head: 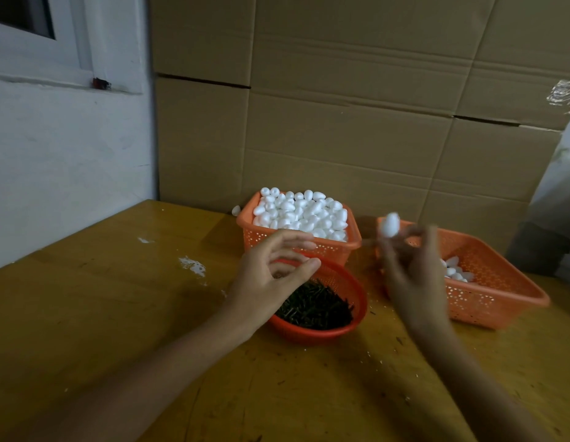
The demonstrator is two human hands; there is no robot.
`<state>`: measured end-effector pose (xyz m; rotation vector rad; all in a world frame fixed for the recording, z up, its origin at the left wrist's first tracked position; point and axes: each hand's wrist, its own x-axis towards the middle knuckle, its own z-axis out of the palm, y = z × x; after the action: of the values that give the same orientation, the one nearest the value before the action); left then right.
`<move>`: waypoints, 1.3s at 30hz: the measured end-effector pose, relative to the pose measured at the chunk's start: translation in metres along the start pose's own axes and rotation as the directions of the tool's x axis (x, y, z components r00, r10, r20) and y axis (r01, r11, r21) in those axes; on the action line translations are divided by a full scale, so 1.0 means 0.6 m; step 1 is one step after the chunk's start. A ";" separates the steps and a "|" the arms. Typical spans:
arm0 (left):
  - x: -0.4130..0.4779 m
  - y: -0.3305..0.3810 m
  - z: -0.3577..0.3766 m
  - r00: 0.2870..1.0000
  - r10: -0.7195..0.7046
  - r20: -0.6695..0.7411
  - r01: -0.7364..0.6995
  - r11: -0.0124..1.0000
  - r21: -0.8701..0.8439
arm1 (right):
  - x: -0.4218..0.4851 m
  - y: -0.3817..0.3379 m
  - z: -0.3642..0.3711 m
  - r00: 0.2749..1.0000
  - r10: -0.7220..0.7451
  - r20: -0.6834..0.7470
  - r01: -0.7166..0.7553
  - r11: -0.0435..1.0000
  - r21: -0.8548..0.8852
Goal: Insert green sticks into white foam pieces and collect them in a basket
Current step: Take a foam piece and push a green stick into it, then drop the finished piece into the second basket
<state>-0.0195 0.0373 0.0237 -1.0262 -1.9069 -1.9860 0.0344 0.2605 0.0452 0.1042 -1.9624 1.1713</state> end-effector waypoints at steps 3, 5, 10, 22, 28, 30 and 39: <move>0.001 -0.006 -0.003 0.995 0.069 0.072 -0.084 0.969 0.233 | 0.039 0.022 -0.073 0.976 -0.008 -0.219 -0.046 0.970 -0.239; -0.001 -0.011 -0.002 0.983 0.096 0.155 -0.146 0.924 0.353 | 0.048 0.050 -0.110 0.980 -0.041 -0.193 -0.079 0.814 -0.575; -0.011 -0.024 0.006 0.966 0.063 0.249 -0.189 0.833 0.521 | 0.048 0.078 -0.131 0.972 0.233 -0.014 -0.109 0.402 -0.909; -0.001 -0.020 -0.004 0.989 0.043 0.138 -0.112 0.832 0.544 | -0.090 -0.065 0.078 0.658 0.063 0.751 0.519 0.685 -0.512; 0.005 -0.019 -0.005 0.984 0.013 0.177 -0.116 0.800 0.589 | -0.091 -0.060 0.082 0.664 0.110 0.739 0.496 0.675 -0.546; 0.015 -0.019 -0.009 0.993 0.013 0.119 -0.079 0.821 0.566 | -0.094 -0.061 0.086 0.671 0.116 0.732 0.493 0.668 -0.557; 0.164 -0.062 -0.081 0.965 -0.261 0.021 0.065 0.317 0.946 | -0.095 -0.060 0.088 0.683 0.112 0.722 0.472 0.687 -0.553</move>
<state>-0.1302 0.0280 0.0566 -0.6109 -2.7207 -0.4334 0.0561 0.1818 0.0195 0.4102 -2.8858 0.0915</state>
